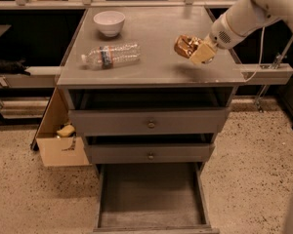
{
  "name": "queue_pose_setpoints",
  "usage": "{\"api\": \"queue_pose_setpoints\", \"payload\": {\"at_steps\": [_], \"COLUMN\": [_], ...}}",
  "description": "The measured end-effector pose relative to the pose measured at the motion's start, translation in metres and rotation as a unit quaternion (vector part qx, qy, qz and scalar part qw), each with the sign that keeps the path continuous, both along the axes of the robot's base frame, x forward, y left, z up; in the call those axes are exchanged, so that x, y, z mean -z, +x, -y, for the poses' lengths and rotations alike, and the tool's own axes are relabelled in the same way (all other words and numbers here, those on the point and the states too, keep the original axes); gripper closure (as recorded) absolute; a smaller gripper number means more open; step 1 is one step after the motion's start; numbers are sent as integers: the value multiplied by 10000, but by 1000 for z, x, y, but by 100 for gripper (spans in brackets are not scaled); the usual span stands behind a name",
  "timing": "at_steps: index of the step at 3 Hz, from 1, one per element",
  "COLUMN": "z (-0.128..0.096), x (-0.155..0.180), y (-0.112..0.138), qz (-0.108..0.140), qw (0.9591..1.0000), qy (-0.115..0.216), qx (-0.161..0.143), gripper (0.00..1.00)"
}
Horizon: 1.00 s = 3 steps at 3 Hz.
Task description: Place orange can into bottom drawer
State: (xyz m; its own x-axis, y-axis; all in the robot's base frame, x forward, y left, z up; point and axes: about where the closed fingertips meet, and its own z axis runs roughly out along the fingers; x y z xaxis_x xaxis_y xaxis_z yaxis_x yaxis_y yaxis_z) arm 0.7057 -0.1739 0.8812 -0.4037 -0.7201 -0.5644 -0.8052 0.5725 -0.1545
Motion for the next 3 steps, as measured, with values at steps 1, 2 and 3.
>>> {"api": "queue_pose_setpoints", "payload": {"at_steps": [1,2,3], "z": [2,2,-3], "x": [-25,-25,-21], "y": [-47,-47,-70], "qz": [381,381,391], "qw": [9983,9983,9963], "qy": [45,45,83], "qx": [-441,-441,-758], "gripper": [100,100,100]}}
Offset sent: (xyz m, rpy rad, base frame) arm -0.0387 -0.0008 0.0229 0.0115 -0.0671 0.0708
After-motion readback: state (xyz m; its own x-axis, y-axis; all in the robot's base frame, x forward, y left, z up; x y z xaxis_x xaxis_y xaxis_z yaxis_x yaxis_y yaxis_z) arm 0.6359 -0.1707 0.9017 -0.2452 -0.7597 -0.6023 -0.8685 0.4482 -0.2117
